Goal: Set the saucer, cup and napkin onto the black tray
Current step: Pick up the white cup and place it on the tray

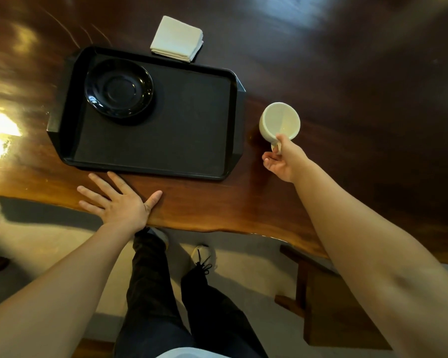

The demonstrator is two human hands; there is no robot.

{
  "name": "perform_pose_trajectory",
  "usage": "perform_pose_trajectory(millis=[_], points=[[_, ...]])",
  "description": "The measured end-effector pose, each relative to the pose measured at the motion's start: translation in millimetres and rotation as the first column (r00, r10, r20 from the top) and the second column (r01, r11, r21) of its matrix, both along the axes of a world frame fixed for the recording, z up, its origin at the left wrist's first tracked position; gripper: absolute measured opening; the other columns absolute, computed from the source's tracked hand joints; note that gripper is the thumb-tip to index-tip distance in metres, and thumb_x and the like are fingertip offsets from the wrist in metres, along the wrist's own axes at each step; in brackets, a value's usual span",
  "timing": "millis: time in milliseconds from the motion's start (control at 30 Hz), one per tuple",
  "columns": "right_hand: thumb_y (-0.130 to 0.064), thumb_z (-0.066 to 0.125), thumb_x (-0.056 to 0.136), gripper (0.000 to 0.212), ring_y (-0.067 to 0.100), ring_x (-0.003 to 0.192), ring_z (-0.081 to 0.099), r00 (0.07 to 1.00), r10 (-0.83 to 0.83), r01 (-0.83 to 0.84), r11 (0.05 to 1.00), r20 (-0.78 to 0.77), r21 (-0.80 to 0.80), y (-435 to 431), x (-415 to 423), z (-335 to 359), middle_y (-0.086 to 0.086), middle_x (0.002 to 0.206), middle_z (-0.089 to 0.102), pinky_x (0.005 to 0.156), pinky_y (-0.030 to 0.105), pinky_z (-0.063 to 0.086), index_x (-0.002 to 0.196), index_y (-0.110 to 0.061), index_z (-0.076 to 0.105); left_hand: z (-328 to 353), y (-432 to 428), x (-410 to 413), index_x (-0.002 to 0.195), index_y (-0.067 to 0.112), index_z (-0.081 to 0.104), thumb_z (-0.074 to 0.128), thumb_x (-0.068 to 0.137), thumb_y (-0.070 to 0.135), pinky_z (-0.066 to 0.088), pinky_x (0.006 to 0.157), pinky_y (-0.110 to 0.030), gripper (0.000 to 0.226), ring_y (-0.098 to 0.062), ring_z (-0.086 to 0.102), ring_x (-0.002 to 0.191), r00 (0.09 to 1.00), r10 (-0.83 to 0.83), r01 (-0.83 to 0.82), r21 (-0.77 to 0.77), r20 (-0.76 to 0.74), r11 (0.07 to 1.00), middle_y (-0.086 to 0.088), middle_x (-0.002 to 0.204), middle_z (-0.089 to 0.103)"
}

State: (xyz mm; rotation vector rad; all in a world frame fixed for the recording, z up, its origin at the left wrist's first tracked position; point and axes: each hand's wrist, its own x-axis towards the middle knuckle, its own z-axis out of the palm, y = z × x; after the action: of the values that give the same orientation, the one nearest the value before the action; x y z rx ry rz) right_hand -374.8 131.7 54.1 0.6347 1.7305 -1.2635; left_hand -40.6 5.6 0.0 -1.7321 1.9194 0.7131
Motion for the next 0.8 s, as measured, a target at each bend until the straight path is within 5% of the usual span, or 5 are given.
perform_pose_trajectory(millis=[200,800], points=[[-0.032,0.053,0.103,0.035,0.018,0.075,0.046,1.000,-0.012,0.011,0.998,-0.022,-0.060,-6,2,10,0.003,0.075,0.039,0.053,0.028,0.047,0.132,-0.013,0.048,5,-1,-2,0.150,0.009,-0.027,0.026,0.064,0.094,-0.012,0.115,-0.067,0.132,-0.052,-0.028,0.142,1.000,0.011,-0.011,0.028,-0.003,1.000,-0.025,0.157,-0.032],[-0.028,0.052,0.103,0.029,0.016,0.068,0.046,0.981,0.194,-0.194,0.970,-0.014,-0.147,-96,46,40,0.005,0.076,0.042,0.058,0.028,0.047,0.127,-0.013,0.045,12,-9,-3,0.148,0.008,-0.030,0.034,0.072,0.092,-0.011,0.115,-0.066,0.130,-0.054,-0.031,0.140,0.998,0.060,-0.060,0.089,-0.005,0.994,-0.026,0.154,-0.038]])
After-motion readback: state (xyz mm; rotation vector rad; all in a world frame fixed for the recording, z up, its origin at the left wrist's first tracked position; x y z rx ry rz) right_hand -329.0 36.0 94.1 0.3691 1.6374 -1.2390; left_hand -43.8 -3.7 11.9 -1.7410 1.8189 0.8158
